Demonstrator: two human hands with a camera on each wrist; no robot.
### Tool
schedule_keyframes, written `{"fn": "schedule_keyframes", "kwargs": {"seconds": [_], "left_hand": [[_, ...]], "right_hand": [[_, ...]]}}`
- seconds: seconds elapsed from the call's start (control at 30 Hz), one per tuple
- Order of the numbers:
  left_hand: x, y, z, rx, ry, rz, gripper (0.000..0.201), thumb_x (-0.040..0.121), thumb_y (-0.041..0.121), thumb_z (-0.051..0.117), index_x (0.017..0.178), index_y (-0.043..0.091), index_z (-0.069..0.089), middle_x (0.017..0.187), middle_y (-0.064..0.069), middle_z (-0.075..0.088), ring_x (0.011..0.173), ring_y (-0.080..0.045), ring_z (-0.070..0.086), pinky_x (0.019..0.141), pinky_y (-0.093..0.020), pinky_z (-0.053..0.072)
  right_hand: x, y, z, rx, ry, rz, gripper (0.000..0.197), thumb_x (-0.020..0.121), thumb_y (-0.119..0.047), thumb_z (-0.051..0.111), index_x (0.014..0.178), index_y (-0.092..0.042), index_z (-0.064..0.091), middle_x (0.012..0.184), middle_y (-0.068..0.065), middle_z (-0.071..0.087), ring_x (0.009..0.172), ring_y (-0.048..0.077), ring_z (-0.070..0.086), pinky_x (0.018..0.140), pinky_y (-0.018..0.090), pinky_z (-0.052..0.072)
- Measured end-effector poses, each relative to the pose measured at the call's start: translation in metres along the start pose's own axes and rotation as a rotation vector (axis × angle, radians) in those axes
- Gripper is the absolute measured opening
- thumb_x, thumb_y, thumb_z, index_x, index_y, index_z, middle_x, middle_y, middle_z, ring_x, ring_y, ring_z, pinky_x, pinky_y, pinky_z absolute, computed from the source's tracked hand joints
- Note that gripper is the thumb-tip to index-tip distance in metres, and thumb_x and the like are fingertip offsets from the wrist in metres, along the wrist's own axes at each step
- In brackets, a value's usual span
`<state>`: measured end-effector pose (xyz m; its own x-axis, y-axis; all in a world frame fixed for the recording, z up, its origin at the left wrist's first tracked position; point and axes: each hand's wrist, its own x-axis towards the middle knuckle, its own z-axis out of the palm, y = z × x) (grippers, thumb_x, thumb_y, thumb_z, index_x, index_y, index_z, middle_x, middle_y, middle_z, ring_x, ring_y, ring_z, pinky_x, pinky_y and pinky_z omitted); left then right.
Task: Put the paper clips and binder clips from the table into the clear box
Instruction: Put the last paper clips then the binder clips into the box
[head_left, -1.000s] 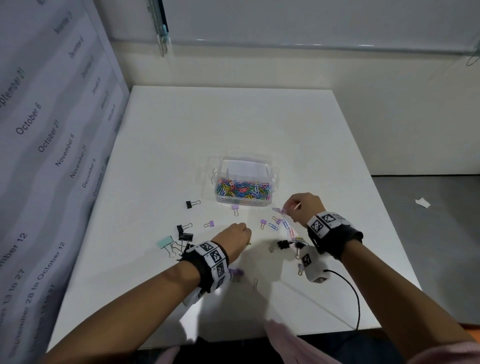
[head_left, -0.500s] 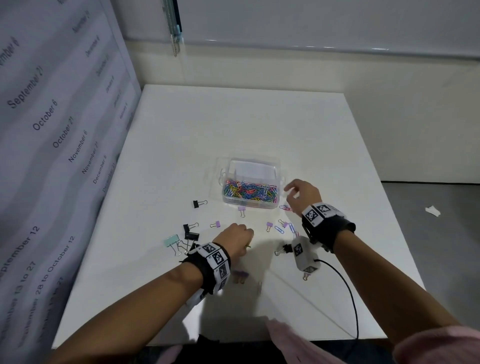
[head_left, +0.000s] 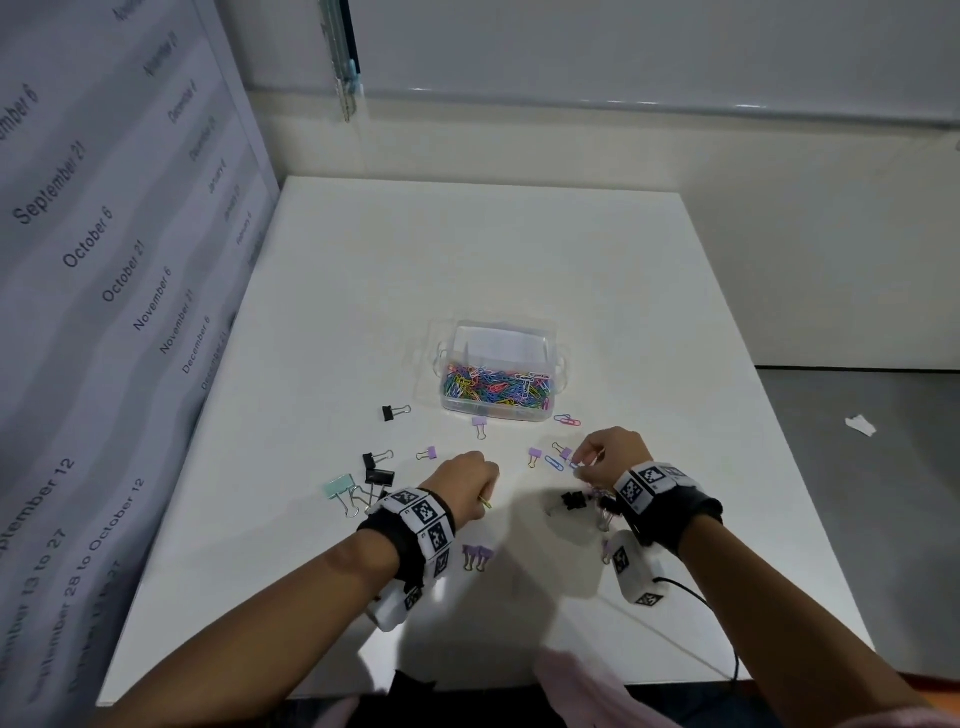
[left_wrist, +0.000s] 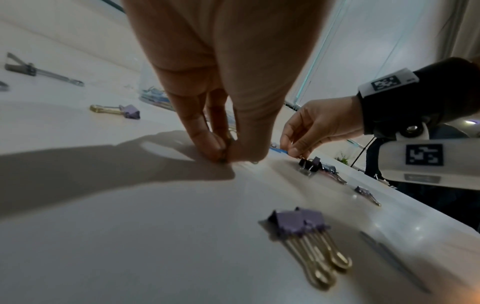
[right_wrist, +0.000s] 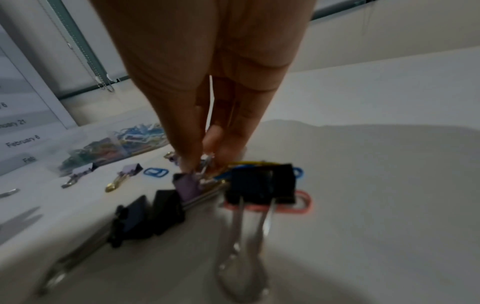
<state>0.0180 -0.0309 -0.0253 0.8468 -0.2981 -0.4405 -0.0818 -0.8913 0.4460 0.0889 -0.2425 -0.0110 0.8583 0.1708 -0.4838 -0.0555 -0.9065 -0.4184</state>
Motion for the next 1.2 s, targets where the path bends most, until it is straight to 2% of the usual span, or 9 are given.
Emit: {"fn": "schedule_keyframes", "kwargs": {"seconds": [0.2,0.37,0.5,0.63,0.7,0.8,0.97,1.03,1.2], "left_hand": [[0.0,0.001,-0.011,-0.047,0.007,0.0,0.042,0.073,-0.002,0.06,0.053,0.024,0.034,0.063,0.01,0.042,0.075,-0.02,0.05,0.058,-0.026,0.034],[0.009,0.006,-0.058,-0.135,0.196,-0.019,0.035,0.076,-0.002,0.061,0.06,0.022,0.042,0.068,0.007,0.048,0.074,-0.016,0.049,0.055,-0.015,0.033],[0.027,0.008,-0.089,-0.174,0.378,-0.085,0.014,0.077,-0.003,0.061,0.08,0.01,0.059,0.089,-0.009,0.055,0.086,-0.026,0.056,0.075,-0.03,0.042],[0.043,0.011,-0.087,-0.219,0.466,-0.174,0.033,0.083,-0.01,0.047,0.112,0.003,0.059,0.12,-0.019,0.049,0.112,-0.032,0.049,0.096,-0.035,0.041],[0.041,0.019,-0.078,-0.202,0.47,-0.122,0.039,0.083,-0.009,0.047,0.119,0.004,0.055,0.124,-0.018,0.046,0.117,-0.031,0.044,0.102,-0.035,0.038],[0.024,0.034,-0.054,-0.208,0.341,0.031,0.029,0.084,-0.003,0.05,0.109,0.008,0.06,0.113,-0.012,0.055,0.104,-0.024,0.053,0.095,-0.034,0.045],[-0.009,0.049,-0.003,0.015,-0.274,0.2,0.033,0.076,-0.001,0.054,0.104,0.012,0.065,0.109,-0.011,0.064,0.099,-0.026,0.058,0.084,-0.028,0.044],[-0.017,0.046,0.011,0.055,-0.308,0.192,0.033,0.075,0.001,0.059,0.105,0.012,0.065,0.109,-0.013,0.064,0.1,-0.03,0.059,0.086,-0.031,0.047],[-0.03,0.037,0.026,0.03,-0.242,0.197,0.032,0.072,0.006,0.066,0.103,0.01,0.064,0.109,-0.014,0.055,0.098,-0.03,0.056,0.082,-0.034,0.047]], "right_hand": [[-0.003,-0.005,0.003,0.033,0.004,0.023,0.014,0.074,-0.003,0.064,0.081,-0.009,0.074,0.078,0.004,0.067,0.073,0.014,0.057,0.053,0.005,0.035],[-0.006,-0.003,0.004,0.095,0.06,0.04,0.024,0.075,0.0,0.053,0.082,-0.01,0.074,0.091,0.01,0.075,0.069,0.014,0.057,0.045,0.002,0.036],[-0.009,-0.009,0.002,0.121,0.047,0.061,0.029,0.074,0.002,0.049,0.081,-0.008,0.075,0.091,0.012,0.075,0.073,0.023,0.065,0.057,0.017,0.049],[-0.009,-0.009,0.007,0.131,0.059,0.095,0.03,0.073,0.001,0.049,0.082,-0.011,0.074,0.092,0.01,0.074,0.076,0.021,0.064,0.053,0.012,0.046],[-0.009,-0.008,0.01,0.123,0.074,0.106,0.027,0.073,0.001,0.05,0.082,-0.011,0.074,0.09,0.007,0.073,0.079,0.021,0.063,0.063,0.018,0.046],[-0.01,-0.007,0.011,0.079,0.052,0.1,0.017,0.072,-0.003,0.06,0.083,-0.01,0.072,0.083,0.003,0.064,0.079,0.018,0.057,0.067,0.022,0.045],[-0.005,-0.007,0.011,0.079,0.055,0.05,0.013,0.073,-0.007,0.057,0.067,-0.013,0.067,0.085,0.008,0.073,0.082,0.023,0.068,0.064,0.027,0.052],[-0.004,-0.006,0.008,0.072,0.029,0.002,0.003,0.074,-0.016,0.067,0.075,-0.013,0.067,0.082,0.002,0.066,0.078,0.017,0.061,0.063,0.024,0.044],[-0.002,0.002,-0.003,-0.021,-0.102,-0.154,0.045,0.064,-0.023,0.081,0.105,-0.02,0.064,0.093,-0.003,0.051,0.08,0.012,0.049,0.073,0.019,0.036]]}}
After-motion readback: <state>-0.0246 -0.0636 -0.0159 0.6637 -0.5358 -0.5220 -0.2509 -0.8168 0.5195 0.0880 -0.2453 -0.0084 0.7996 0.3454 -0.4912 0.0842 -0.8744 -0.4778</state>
